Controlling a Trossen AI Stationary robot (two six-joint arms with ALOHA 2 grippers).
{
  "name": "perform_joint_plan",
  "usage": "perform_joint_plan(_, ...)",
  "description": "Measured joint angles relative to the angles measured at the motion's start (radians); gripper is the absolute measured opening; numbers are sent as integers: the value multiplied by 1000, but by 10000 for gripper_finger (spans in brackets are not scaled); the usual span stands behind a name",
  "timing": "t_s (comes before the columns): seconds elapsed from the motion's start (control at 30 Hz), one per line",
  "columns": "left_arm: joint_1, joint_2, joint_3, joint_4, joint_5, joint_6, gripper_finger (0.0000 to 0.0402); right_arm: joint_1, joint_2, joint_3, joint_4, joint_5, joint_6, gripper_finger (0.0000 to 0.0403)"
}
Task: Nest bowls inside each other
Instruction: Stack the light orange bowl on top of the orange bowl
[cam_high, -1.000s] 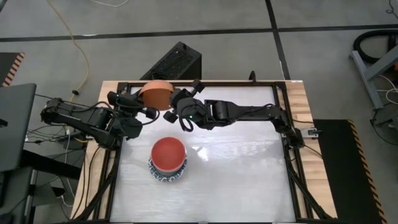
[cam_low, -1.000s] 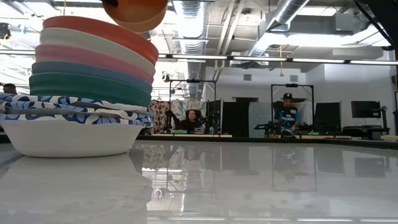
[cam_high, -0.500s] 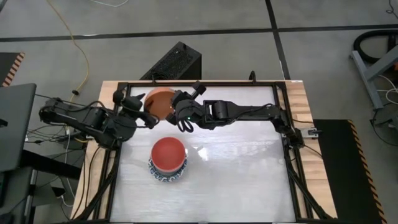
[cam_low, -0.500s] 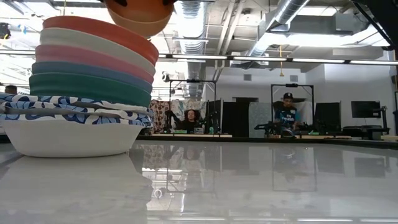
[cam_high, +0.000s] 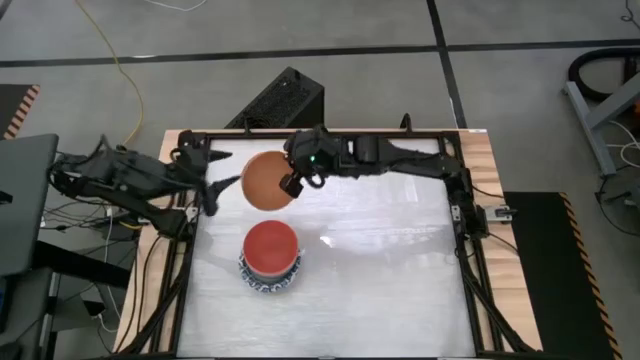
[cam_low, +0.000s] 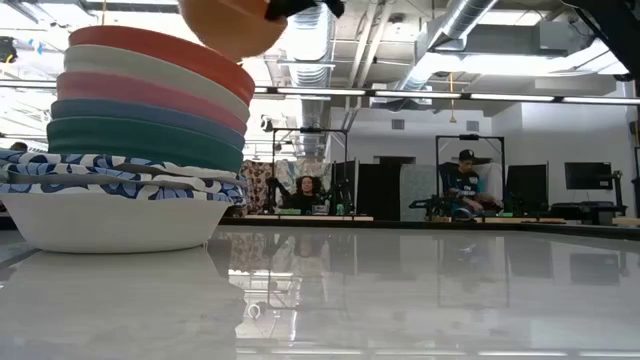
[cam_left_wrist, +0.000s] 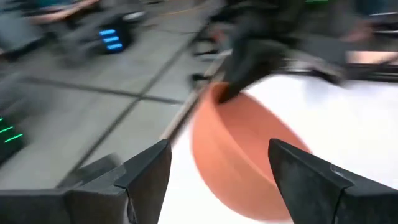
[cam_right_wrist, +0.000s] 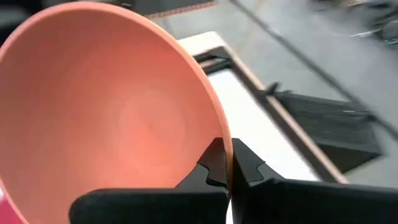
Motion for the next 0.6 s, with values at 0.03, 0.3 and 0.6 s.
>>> perform_joint_plan(0.03, 0, -10, 10, 0, 56, 20, 258, -8, -3, 0, -6, -47, 7, 5)
perform_joint_plan(0.3, 0, -100, 44, 2, 394, 62, 258, -3, 13, 0, -37, -329, 60, 5)
perform_joint_plan(0.6, 0, -188, 45, 2, 437, 22, 258, 22, 14, -3, -52, -370, 116, 5)
